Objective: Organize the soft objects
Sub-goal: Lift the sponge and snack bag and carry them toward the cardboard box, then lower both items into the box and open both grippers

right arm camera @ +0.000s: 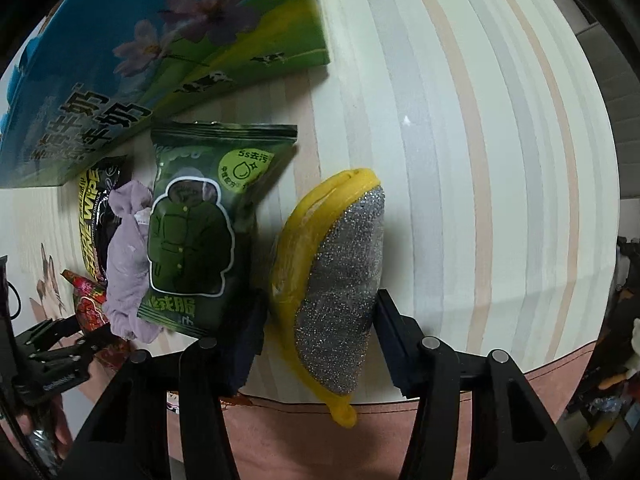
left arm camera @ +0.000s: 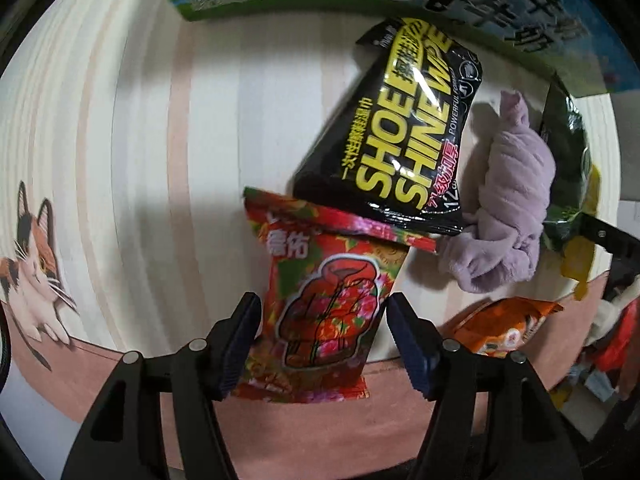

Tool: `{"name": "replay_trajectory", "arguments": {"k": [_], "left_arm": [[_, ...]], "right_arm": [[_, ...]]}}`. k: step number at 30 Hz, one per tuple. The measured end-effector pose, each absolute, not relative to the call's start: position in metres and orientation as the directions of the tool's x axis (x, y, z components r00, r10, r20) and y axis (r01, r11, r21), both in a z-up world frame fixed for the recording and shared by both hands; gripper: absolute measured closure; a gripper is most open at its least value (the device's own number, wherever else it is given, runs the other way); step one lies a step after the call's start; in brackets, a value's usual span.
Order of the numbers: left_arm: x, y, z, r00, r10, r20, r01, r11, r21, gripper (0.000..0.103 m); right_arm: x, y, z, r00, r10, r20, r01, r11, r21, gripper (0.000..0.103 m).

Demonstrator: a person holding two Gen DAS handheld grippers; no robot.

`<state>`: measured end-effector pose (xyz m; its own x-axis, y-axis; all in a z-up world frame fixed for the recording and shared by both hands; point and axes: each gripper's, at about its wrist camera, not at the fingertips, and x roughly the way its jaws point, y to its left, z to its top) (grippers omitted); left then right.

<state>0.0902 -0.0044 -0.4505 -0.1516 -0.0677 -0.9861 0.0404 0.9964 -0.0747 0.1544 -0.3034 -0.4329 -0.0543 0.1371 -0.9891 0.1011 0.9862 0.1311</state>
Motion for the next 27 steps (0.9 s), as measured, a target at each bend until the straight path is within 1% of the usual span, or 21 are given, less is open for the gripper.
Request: {"name": "replay_trajectory", "arguments": {"k": [1,2,5,7,11,16,18,20,22,24,27], "left_arm": [[0.089,-0.02,-0.452,-0.152,-0.05,-0.987,0.041,0.998,-0.057,0.042],[0.088,-0.023,-0.451,-0.148,-0.045,-0.988,0.036,0.998,-0.051,0.052],[0.094,-0.021,-0.446,-0.134,-0.054,-0.989,0.004,0.998,-0.055,0.057],[0.093,-0.022,-0.438,-0.121,-0.052,-0.991,-0.023,0.999,-0.049,0.058],[0.08,-0.006,-0.388,-0.046,-0.085,-0.995,-0.058,0.995,-0.082,0.058],[0.08,-0.014,-0.294,0.11,-0.168,-0.98,-0.055,0.983,-0.174,0.058],[0.103,-0.022,-0.256,0.16,-0.193,-0.968,-0.035,0.979,-0.201,0.058],[0.134,-0.034,-0.229,0.195,-0.225,-0.955,-0.004,0.973,-0.23,0.058],[0.164,-0.049,-0.219,0.208,-0.245,-0.947,0.015,0.969,-0.247,0.058],[0.192,-0.054,-0.214,0.219,-0.239,-0.946,0.024,0.971,-0.239,0.058],[0.252,-0.053,-0.231,0.204,-0.225,-0.953,-0.002,0.973,-0.23,0.058]], "right_arm": [[0.153,-0.305,-0.431,-0.053,0.134,-0.99,0.101,0.987,0.128,0.047],[0.152,-0.307,-0.429,-0.05,0.132,-0.99,0.1,0.987,0.127,0.048],[0.145,-0.314,-0.419,-0.035,0.14,-0.99,0.104,0.985,0.135,0.051],[0.144,-0.307,-0.412,-0.023,0.164,-0.986,0.116,0.98,0.16,0.052],[0.138,-0.315,-0.367,0.034,0.23,-0.973,0.099,0.968,0.232,0.052],[0.135,-0.301,-0.28,0.141,0.305,-0.942,0.002,0.951,0.308,0.053],[0.142,-0.294,-0.249,0.191,0.314,-0.93,-0.04,0.949,0.312,0.053],[0.16,-0.283,-0.214,0.237,0.331,-0.914,-0.081,0.944,0.321,0.053],[0.181,-0.266,-0.193,0.269,0.322,-0.908,-0.107,0.947,0.303,0.053],[0.204,-0.255,-0.18,0.295,0.291,-0.91,-0.12,0.956,0.267,0.053],[0.246,-0.249,-0.185,0.286,0.231,-0.93,-0.113,0.972,0.207,0.053]]}}
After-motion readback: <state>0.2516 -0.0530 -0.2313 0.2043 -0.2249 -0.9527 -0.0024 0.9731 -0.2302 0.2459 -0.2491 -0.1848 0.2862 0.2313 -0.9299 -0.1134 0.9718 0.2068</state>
